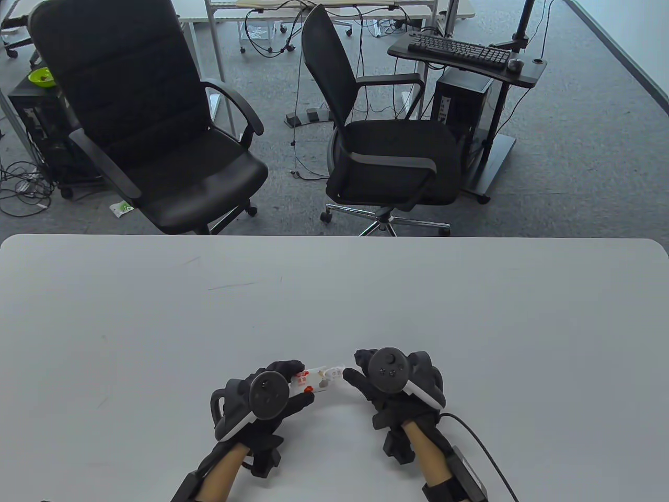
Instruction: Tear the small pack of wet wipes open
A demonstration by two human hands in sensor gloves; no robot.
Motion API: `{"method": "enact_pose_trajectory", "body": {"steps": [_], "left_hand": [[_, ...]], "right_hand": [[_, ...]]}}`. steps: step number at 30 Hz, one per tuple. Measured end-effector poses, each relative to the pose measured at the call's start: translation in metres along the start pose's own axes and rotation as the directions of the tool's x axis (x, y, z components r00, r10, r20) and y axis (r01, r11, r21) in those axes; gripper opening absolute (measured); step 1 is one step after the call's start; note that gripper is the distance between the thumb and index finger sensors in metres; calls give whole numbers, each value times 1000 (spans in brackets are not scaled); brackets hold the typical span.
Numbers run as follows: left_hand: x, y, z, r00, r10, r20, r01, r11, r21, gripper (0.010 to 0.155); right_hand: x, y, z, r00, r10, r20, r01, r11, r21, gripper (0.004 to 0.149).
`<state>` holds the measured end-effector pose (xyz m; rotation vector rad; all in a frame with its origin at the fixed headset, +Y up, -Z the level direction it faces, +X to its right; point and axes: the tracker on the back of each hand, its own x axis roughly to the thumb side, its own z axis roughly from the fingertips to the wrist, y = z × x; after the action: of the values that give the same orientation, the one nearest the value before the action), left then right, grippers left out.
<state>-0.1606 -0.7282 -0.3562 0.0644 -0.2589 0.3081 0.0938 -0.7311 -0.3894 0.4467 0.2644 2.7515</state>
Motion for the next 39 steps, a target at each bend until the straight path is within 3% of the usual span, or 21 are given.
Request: {"method": "enact_pose_trajectory", "body": {"steps": [2,7,13,17,20,26,32,35,39], "left_hand": [[-4,4,0,999,-31,-19,31,999,15,68],[-10,16,-11,997,58,-45,-59,998,-7,67],[-2,31,-66,990,102,-97,-105,994,-26,67],[0,20,-114,970,162,-183,-179,981,-80,66],[-1,1,-146,959,111,-259,-154,976,-151,66],[-6,-30,-176,940,35,-340,-141,946,-291,65],[-11,-35,-177,945,-123,-304,-14,912,-410,79],[-14,-23,-158,956,-153,-251,50,926,-373,82],[-25,2,-108,950,-257,-178,192,928,-318,85]], "right_hand": [[-14,-10,7,995,81,-61,-81,997,-1,65],[-63,-25,31,973,200,-118,-215,969,-123,69],[-105,-12,46,952,230,-203,-238,971,-15,69],[-112,-11,48,920,303,-250,-305,952,32,70],[-112,-12,49,927,279,-250,-283,959,19,70],[-112,-9,46,925,288,-247,-284,957,54,71],[-109,-6,43,932,278,-232,-267,960,79,71],[-107,-5,41,931,287,-223,-276,958,82,71],[-105,-2,39,932,292,-216,-279,956,91,71]]}}
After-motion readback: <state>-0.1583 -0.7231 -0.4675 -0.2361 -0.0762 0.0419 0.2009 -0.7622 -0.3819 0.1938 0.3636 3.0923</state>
